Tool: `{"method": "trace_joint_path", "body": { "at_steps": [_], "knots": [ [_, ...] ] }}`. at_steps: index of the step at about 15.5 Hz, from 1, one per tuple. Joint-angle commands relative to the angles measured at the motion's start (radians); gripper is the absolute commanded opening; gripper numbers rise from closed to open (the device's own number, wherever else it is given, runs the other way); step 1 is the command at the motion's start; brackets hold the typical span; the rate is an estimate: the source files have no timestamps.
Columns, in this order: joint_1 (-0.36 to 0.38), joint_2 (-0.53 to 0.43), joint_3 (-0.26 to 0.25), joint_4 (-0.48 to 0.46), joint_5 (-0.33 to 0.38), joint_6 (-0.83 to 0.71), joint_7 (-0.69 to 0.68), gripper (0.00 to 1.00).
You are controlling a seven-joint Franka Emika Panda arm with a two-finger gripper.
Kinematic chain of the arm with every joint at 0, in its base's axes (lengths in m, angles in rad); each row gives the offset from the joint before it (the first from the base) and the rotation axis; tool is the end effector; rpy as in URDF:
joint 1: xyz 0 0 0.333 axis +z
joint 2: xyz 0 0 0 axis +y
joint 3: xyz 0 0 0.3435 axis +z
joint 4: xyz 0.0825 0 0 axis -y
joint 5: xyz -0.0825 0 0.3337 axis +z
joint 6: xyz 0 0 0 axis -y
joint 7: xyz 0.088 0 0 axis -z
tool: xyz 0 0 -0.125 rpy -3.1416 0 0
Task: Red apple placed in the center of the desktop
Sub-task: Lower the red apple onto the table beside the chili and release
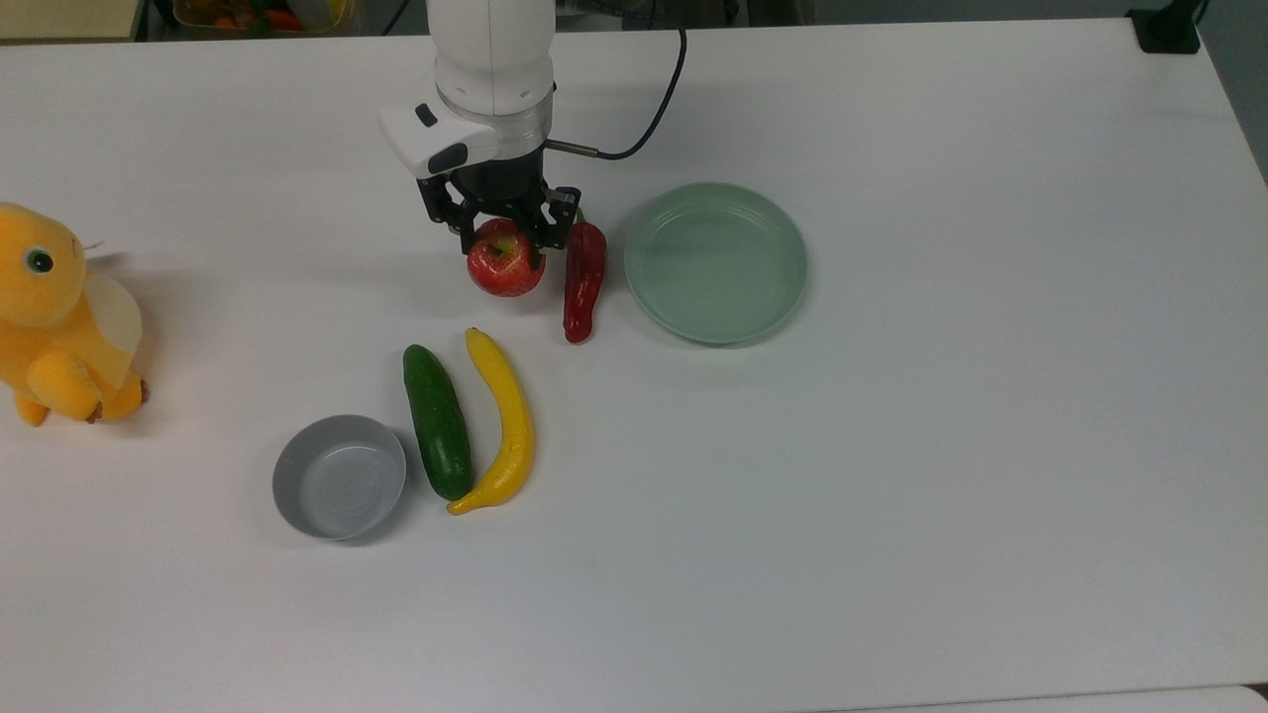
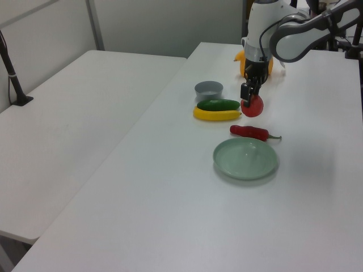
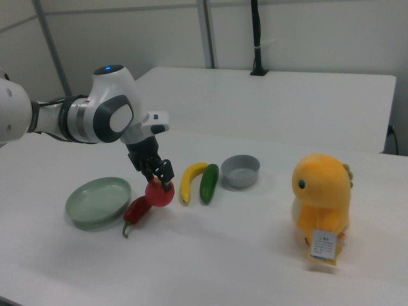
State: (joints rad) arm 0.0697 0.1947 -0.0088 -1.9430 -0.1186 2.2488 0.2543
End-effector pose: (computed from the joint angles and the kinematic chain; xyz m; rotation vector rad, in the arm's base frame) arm 0.5739 0.0303 0.4302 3.0503 -0.1891 0.1912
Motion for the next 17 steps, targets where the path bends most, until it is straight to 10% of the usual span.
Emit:
{"method": "trace_joint_path", "body": {
  "at_steps": [1, 17],
  "knots": [
    [-0.002, 0.003, 0.000, -0.011, -0.006, 0.000, -0.050, 0.24],
    [-0.011, 0.046, 0.000, 0.012, -0.006, 0.069, -0.053, 0.24]
  ]
}}
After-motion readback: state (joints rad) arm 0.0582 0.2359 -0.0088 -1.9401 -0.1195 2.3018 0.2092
